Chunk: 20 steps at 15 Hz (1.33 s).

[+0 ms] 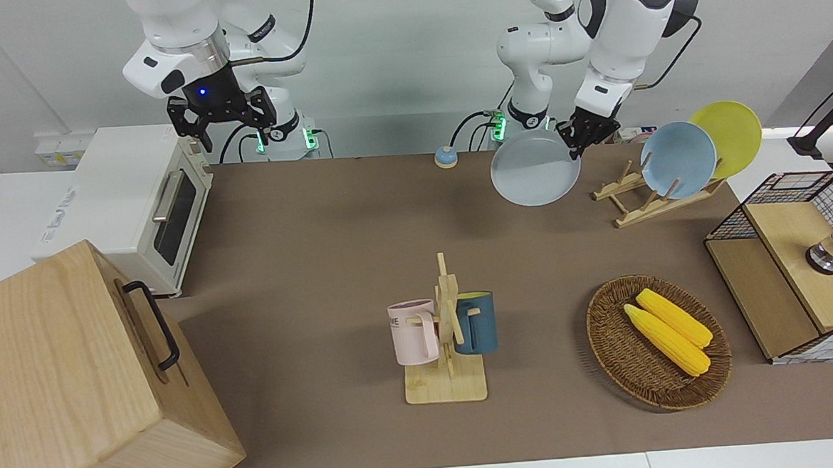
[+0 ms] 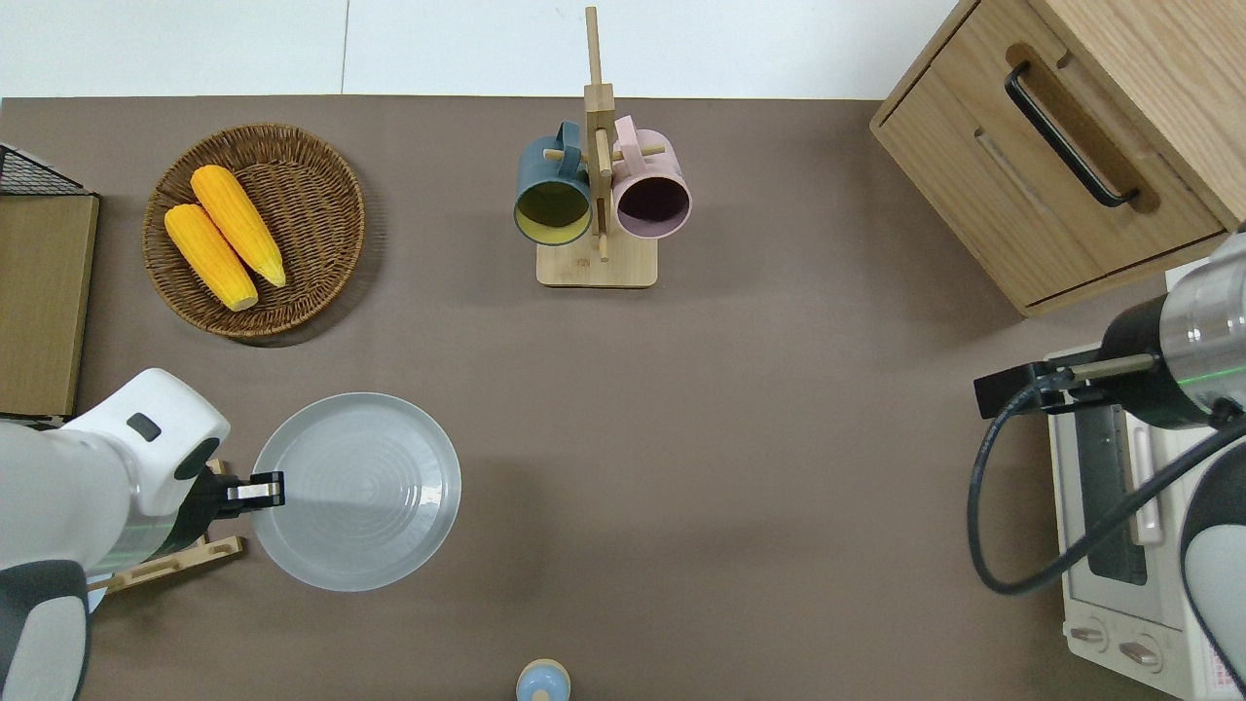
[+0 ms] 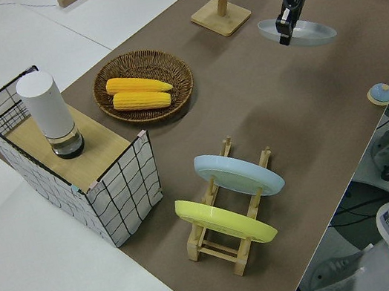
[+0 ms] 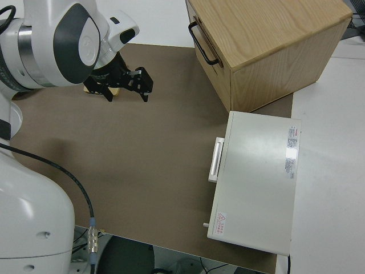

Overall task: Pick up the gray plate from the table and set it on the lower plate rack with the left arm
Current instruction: 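Lift the gray plate with the left gripper and tilt it upright, then carry the gray plate to the wooden rack and lower it into the slot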

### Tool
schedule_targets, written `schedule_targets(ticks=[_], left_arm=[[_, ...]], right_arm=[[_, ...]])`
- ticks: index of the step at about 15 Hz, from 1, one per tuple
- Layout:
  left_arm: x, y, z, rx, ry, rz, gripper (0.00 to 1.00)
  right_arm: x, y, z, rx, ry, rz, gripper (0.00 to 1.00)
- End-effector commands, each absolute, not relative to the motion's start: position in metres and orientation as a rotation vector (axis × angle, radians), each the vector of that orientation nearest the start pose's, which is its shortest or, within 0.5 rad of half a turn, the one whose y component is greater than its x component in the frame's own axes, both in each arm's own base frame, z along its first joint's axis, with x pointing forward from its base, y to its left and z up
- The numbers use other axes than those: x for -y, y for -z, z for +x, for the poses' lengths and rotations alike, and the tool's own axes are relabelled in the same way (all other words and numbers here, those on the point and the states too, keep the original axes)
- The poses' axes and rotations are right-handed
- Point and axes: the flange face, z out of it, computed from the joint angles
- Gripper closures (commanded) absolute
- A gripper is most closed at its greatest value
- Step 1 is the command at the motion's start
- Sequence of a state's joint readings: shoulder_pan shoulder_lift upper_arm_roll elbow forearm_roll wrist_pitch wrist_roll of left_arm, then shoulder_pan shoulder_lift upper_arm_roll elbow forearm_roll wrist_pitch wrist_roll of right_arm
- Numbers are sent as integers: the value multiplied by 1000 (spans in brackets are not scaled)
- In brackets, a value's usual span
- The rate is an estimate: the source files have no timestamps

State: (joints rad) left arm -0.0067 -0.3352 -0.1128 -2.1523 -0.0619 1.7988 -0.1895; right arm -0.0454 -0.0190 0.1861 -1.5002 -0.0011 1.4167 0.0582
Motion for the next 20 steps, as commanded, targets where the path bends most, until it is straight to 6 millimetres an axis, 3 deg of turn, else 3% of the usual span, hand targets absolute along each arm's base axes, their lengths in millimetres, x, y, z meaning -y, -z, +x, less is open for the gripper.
schedule_targets(ticks=[1,5,12,20], left_arm=[[51,-556,452,188,-21,-3155,1000],[34,-571,455,180,26,-3085,1000],[6,-617,458,157,118,-2907,1000],[-21,-618,464,98,122,-2607,1000]], right_arm=[[-75,-657,525,127,-109,-3139,11],[-75,-657,525,127,-109,-3139,11],[-74,-657,525,124,-109,-3139,11],[-75,-657,525,127,-109,-3139,13]])
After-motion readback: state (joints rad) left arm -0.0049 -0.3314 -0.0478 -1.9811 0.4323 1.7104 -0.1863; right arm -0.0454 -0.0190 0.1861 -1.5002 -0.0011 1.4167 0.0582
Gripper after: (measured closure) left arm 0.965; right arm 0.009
